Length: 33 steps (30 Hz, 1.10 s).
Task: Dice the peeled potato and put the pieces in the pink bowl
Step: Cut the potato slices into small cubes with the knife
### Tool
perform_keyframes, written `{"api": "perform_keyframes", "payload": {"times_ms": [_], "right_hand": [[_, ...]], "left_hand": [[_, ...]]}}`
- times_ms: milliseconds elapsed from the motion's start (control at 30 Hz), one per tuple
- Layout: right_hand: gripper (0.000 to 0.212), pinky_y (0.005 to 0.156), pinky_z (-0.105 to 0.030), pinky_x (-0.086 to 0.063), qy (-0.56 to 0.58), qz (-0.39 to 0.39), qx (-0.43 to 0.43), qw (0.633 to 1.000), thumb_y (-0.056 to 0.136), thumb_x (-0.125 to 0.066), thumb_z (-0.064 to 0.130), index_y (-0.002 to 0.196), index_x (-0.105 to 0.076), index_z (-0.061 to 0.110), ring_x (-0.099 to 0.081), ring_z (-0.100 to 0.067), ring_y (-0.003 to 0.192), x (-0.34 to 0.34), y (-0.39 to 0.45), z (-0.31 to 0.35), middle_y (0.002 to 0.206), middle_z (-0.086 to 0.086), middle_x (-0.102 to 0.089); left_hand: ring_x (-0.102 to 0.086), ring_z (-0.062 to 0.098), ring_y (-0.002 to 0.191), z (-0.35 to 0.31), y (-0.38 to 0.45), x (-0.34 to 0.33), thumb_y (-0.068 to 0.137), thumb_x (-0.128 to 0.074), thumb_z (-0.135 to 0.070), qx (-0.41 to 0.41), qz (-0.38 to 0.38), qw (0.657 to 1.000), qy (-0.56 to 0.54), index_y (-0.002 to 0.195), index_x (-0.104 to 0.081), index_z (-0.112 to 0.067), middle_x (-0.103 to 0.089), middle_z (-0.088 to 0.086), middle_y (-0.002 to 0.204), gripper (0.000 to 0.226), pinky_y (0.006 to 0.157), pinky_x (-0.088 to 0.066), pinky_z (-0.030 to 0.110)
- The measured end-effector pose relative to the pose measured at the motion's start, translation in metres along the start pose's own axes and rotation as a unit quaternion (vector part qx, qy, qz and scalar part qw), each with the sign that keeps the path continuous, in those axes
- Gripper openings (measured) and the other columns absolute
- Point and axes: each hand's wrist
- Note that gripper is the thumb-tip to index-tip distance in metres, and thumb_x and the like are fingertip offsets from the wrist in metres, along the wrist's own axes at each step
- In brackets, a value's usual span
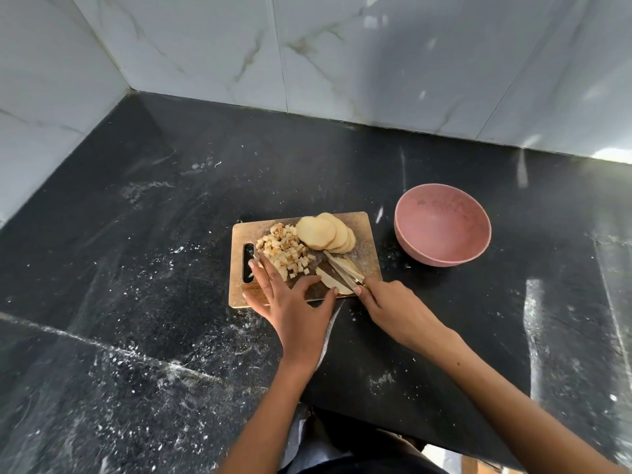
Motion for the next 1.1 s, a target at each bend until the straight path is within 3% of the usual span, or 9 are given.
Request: {"api": "perform_keyframes", "payload": {"times_ms": [100, 267, 533, 733, 1100], "right_hand": [[0.026, 0.058, -0.032, -0.036, -0.005, 0.012, -0.010, 1.000, 0.103, -0.030, 0.038, 0.089, -0.042, 0.019, -0.049, -0.017, 0.064, 0.001, -0.002, 0.000, 0.073, 0.002, -0.048], [0.025, 0.063, -0.035, -0.039, -0.003, 0.009, -0.016, 1.000, 0.103, -0.030, 0.036, 0.090, -0.042, 0.017, -0.052, -0.022, 0.071, 0.000, -0.003, 0.005, 0.077, -0.001, -0.049], [0.021, 0.072, -0.042, -0.049, -0.021, 0.016, -0.041, 0.999, 0.101, -0.032, 0.019, 0.111, -0.047, 0.009, -0.060, -0.032, 0.087, -0.003, 0.001, 0.020, 0.100, -0.012, -0.060], [0.026, 0.071, -0.035, -0.040, -0.043, 0.028, -0.085, 0.995, 0.098, -0.035, 0.012, 0.122, -0.046, 0.008, -0.059, -0.033, 0.099, -0.010, 0.007, 0.031, 0.114, -0.016, -0.056], [0.030, 0.077, -0.038, -0.045, -0.051, 0.051, -0.151, 0.986, 0.099, -0.035, 0.008, 0.129, -0.037, 0.007, -0.060, -0.033, 0.106, -0.018, -0.003, 0.035, 0.119, -0.015, -0.059]], "left_hand": [[0.023, 0.019, 0.145, -0.006, 0.000, -0.003, 0.075, -0.078, -0.042, 0.025, 0.024, 0.999, -0.004, 0.091, -0.071, -0.025, 0.008, 0.008, 0.160, 0.024, 0.111, 0.021, 0.050], [0.025, 0.017, 0.144, -0.007, 0.005, -0.004, 0.077, -0.077, -0.036, -0.002, 0.025, 1.000, -0.011, 0.086, -0.074, -0.027, 0.008, 0.005, 0.158, 0.014, 0.105, 0.032, 0.039], [0.026, 0.021, 0.143, -0.007, 0.013, -0.006, 0.081, -0.074, -0.035, 0.014, 0.029, 0.999, 0.000, 0.080, -0.072, -0.024, 0.011, 0.002, 0.154, 0.012, 0.108, 0.024, 0.049], [0.019, 0.022, 0.144, -0.005, 0.016, -0.011, 0.077, -0.078, -0.029, 0.017, 0.017, 0.999, -0.024, 0.074, -0.071, -0.020, 0.003, 0.003, 0.157, 0.011, 0.108, 0.020, 0.050], [0.011, 0.028, 0.146, -0.002, 0.012, -0.015, 0.077, -0.078, -0.028, -0.006, -0.008, 1.000, -0.023, 0.069, -0.070, -0.018, -0.005, 0.009, 0.158, 0.015, 0.110, 0.015, 0.054]]}}
Point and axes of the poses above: each hand's wrist, its own y-axis towards the middle knuckle, its own x-axis out of the back of the hand, z = x × y
